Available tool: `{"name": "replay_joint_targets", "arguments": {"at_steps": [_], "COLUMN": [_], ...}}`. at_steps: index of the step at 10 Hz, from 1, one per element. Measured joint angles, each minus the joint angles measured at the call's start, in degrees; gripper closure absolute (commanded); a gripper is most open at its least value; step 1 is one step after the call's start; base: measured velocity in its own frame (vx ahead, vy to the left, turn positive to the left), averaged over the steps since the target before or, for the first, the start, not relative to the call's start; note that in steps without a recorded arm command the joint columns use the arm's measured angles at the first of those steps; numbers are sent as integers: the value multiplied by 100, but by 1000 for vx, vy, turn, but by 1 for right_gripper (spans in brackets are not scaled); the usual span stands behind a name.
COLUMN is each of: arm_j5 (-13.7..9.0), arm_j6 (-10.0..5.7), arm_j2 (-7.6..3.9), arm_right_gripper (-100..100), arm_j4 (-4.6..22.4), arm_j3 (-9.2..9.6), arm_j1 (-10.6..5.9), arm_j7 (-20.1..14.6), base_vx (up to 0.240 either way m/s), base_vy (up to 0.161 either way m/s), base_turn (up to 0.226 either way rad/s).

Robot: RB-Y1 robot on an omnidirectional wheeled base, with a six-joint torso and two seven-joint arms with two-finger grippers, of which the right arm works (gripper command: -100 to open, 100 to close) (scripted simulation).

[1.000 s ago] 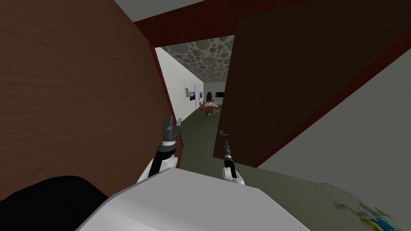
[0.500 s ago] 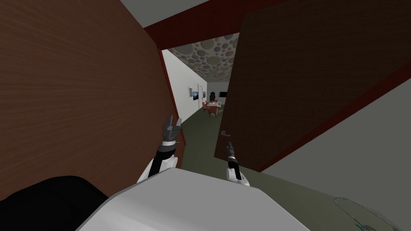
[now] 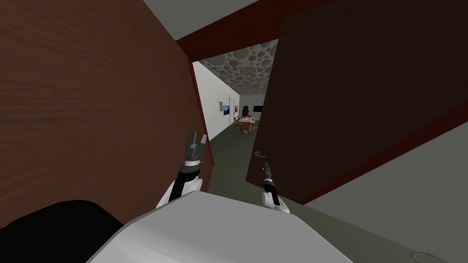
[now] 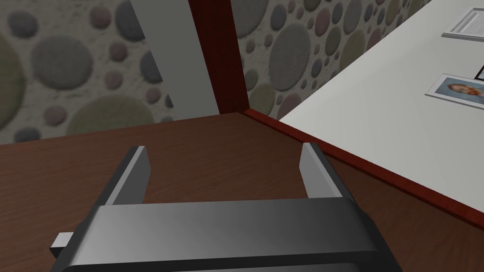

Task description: Pull the door open

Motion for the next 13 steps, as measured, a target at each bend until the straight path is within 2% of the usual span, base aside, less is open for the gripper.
{"name": "replay_joint_targets", "arguments": {"at_steps": [2,3,4,7,8,13], "arm_j5": [-40,-53,-72,-106,-106,-99], "arm_j6": [-52,-28,-65,-103,-102,-90], "arm_j2": [-24,-44,-64,-72,-72,-57], "arm_right_gripper": [-100,-100,-100,-100,100,100], "arm_j4": [54,-3,99,148,146,158], "arm_j3": [-50,-62,-83,-118,-118,-106], "arm_j1": [6,31,-17,-32,-34,-28], "arm_j7": [-39,-67,-92,-127,-130,-124], "base_vx": [203,196,206,172,-14,-19], "base_vy": [33,45,61,58,0,-3], "base_turn": [7,-6,-2,0,0,4]}}
